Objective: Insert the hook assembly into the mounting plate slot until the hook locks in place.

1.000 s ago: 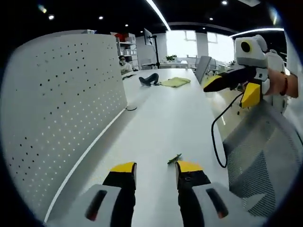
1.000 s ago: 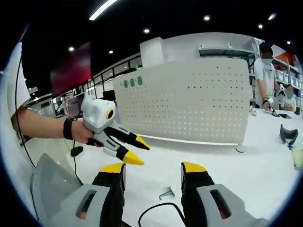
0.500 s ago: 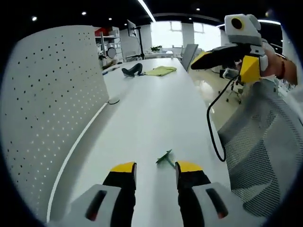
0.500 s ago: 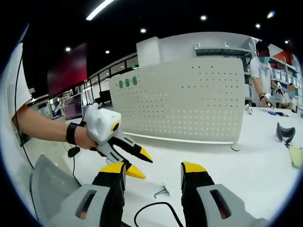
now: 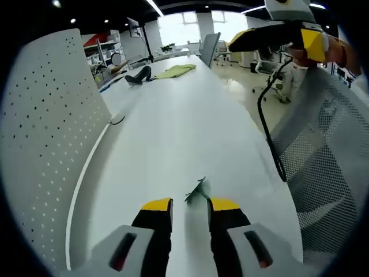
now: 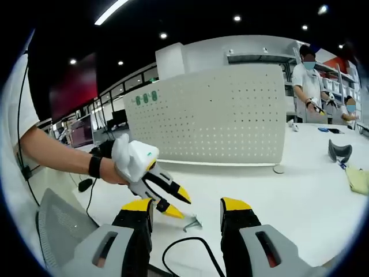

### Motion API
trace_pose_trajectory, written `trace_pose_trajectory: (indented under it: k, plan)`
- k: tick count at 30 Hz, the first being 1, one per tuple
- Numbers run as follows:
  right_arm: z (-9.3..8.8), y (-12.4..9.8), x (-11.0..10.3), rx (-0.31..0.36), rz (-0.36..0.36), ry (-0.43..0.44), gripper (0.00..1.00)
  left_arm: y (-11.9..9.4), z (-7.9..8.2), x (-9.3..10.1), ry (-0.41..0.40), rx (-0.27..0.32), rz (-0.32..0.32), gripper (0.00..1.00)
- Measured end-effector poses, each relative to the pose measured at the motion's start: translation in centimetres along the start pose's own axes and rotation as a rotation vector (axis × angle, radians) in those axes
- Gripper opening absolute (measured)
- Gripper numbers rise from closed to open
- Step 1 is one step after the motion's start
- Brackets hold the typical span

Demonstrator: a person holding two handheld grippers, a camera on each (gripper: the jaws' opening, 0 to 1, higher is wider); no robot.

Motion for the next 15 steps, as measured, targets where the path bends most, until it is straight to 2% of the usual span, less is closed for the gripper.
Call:
trace_pose_trajectory:
  k: [5, 10, 15]
  plan:
    - [-0.1, -0.3, 0.2, 0.004, -0.012, 0.014, 0.47, 1.0, 0.0, 0.0, 0.075, -0.038, -0.014, 0.18]
    - [-0.4, -0.3, 0.2, 0.003, -0.007, 0.027, 0.45, 1.8, 0.0, 0.1, 0.088, -0.048, -0.041, 0.12]
    - [-0.5, -0.4, 0.4, -0.002, -0.014, 0.028, 0.44, 2.4, -0.3, 0.3, 0.139, -0.072, -0.07, 0.14]
Point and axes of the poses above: the point that each gripper's makers call its tool centre point, and the gripper's own axes: y roughly forward along the fingers, x roughly to its right, z roughly out of its top, the point moved 4 cm from there along -y, roughly backward along the fingers, and after that the axes turned 1 degree about y, right-handed, at the moved point
